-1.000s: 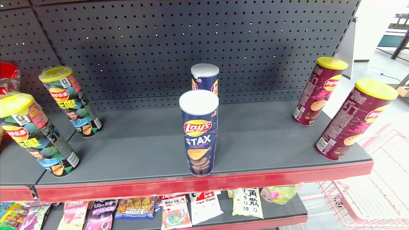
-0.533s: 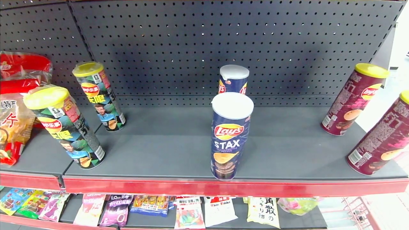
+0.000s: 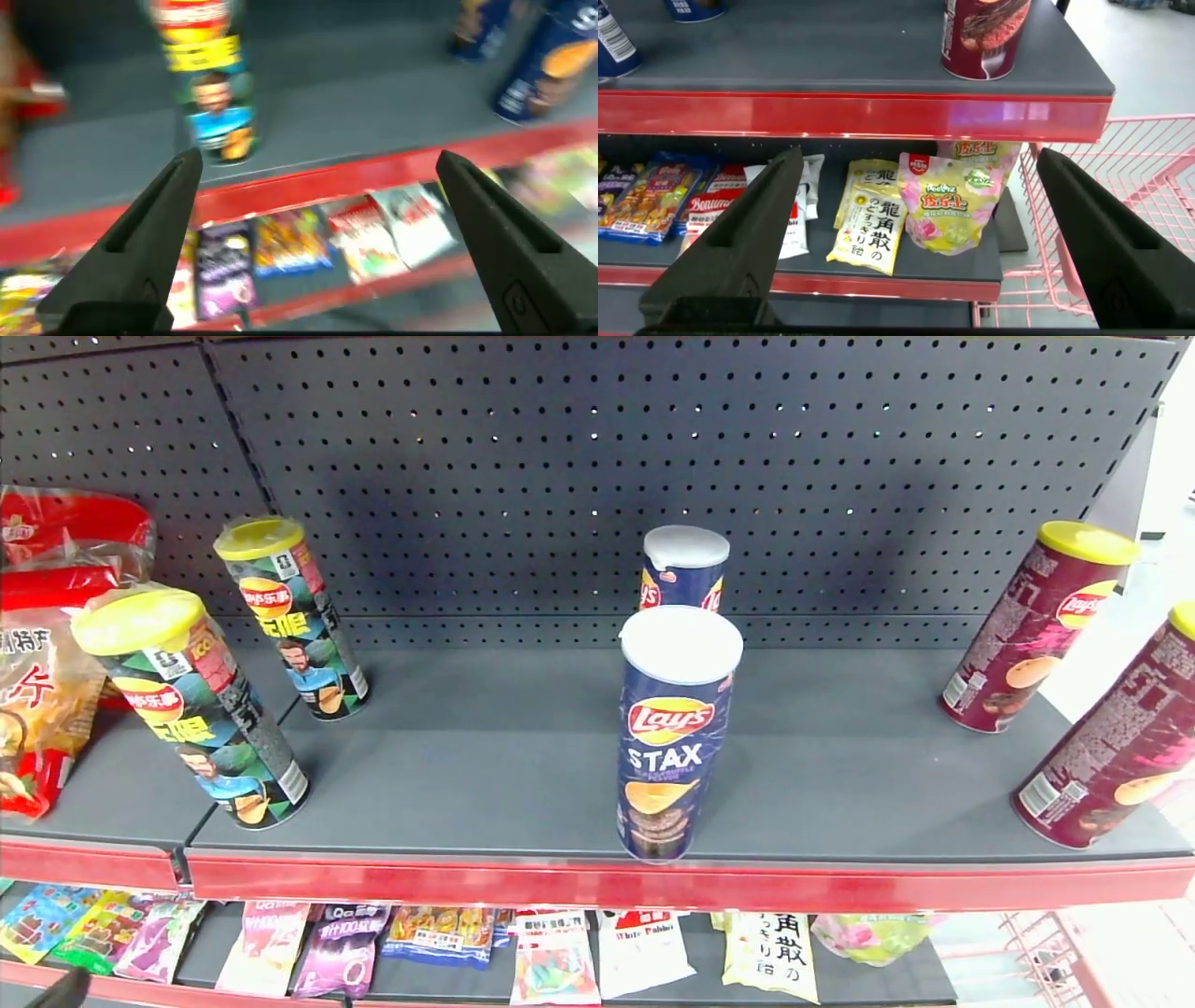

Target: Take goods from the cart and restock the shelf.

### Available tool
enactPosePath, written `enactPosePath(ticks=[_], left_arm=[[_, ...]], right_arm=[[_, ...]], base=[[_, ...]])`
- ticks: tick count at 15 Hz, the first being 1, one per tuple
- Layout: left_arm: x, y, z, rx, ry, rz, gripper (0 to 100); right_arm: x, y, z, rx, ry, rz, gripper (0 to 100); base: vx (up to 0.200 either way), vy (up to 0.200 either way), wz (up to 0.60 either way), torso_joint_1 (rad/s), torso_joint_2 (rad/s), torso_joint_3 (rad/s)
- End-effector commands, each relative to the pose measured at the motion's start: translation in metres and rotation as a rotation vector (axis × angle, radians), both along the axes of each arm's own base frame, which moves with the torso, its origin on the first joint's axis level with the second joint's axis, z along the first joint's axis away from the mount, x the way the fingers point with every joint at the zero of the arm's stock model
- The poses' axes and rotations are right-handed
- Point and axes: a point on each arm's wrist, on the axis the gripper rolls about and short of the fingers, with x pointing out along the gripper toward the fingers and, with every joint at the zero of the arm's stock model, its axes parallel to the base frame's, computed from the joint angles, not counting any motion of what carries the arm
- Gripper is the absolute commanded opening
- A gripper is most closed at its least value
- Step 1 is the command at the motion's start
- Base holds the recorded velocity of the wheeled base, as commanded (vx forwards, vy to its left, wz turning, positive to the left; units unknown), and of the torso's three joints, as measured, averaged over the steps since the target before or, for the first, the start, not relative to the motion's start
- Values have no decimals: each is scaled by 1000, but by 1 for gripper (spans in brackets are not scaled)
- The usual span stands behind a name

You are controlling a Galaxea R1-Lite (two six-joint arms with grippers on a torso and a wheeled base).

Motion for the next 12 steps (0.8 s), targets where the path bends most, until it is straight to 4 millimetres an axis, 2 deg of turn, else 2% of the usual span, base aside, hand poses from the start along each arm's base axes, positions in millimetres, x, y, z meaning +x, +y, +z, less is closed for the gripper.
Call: enactPosePath(ticks=[1, 4, 5, 7, 9, 10, 11, 12], left_arm=[[86, -21, 25, 27, 258, -250, 100], [124, -44, 24, 49, 307, -352, 100], [148, -55, 25, 55, 326, -368, 100], [174, -70, 26, 62, 341, -397, 100], [188, -86, 22, 79, 367, -441, 100], [188, -86, 22, 79, 367, -441, 100], [205, -101, 19, 104, 381, -471, 100], [209, -105, 14, 125, 393, -488, 100]], right_arm=[[0, 0, 0, 0, -1, 1, 100], [0, 0, 0, 0, -1, 1, 100], [0, 0, 0, 0, -1, 1, 100], [0, 0, 0, 0, -1, 1, 100], [0, 0, 0, 0, -1, 1, 100], [0, 0, 0, 0, -1, 1, 100], [0, 0, 0, 0, -1, 1, 100], [0, 0, 0, 0, -1, 1, 100]], base=[[0, 0, 0, 0, 0, 0], [0, 0, 0, 0, 0, 0], [0, 0, 0, 0, 0, 0], [0, 0, 0, 0, 0, 0], [0, 0, 0, 0, 0, 0], [0, 0, 0, 0, 0, 0], [0, 0, 0, 0, 0, 0], [0, 0, 0, 0, 0, 0]])
